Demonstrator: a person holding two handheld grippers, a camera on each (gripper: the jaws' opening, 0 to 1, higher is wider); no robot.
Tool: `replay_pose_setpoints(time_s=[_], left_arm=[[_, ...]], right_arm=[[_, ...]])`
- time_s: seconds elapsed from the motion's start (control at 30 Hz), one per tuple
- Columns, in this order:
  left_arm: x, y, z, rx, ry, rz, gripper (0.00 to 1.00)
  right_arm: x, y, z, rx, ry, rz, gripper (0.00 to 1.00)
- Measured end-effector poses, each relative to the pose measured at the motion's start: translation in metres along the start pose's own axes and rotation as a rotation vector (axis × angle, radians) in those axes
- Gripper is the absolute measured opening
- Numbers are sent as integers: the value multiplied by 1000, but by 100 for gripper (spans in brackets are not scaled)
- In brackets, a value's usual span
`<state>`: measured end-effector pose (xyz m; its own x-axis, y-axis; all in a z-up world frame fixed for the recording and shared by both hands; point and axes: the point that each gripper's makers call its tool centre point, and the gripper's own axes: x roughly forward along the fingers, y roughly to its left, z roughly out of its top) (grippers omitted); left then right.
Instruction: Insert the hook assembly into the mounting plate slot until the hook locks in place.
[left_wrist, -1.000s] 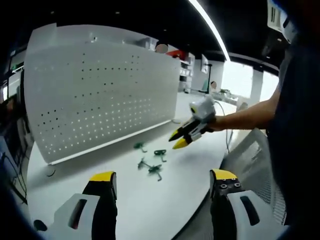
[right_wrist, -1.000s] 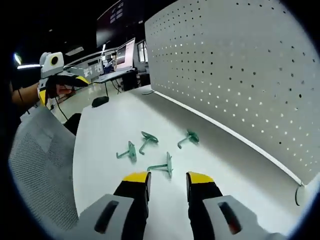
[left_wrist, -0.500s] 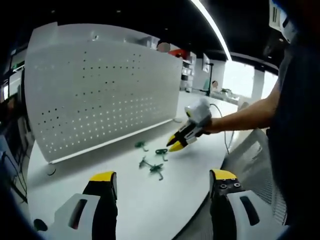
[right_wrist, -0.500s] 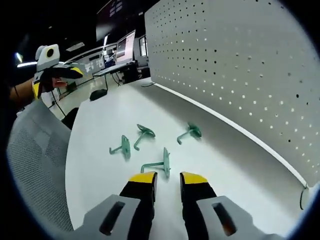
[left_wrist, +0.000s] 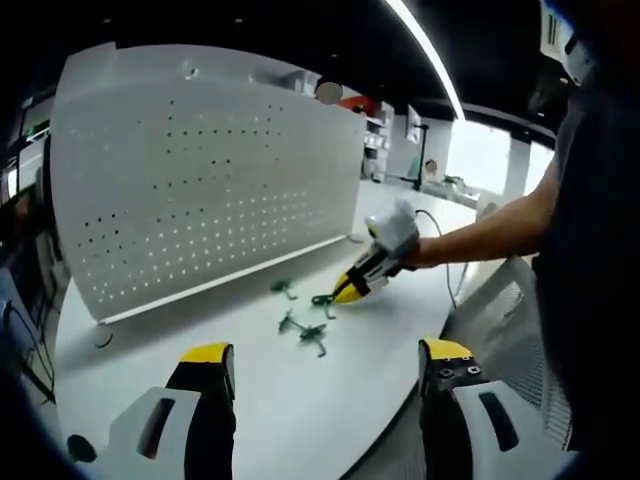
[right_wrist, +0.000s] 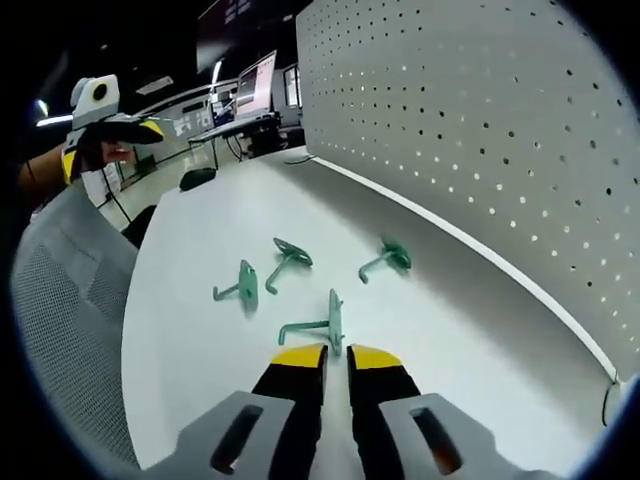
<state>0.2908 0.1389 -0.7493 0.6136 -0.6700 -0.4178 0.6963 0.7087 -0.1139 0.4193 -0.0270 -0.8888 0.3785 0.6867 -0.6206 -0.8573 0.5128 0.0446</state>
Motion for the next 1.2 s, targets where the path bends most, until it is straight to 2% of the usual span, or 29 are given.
replay_pose_setpoints(time_s=[0.77,0.97,1.2], left_arm=[[-2,-1,-2,-7,0,0,76],[2,-4,-1,-8,-5,-10,76],[5,-7,-1,-7,-8,-24,75]], right_arm=[[0,1,4,-34,-13,-14,2],[-7,-1,7,-35,-14,-25,2],[-18,1,18,-70,-16,-42,1]])
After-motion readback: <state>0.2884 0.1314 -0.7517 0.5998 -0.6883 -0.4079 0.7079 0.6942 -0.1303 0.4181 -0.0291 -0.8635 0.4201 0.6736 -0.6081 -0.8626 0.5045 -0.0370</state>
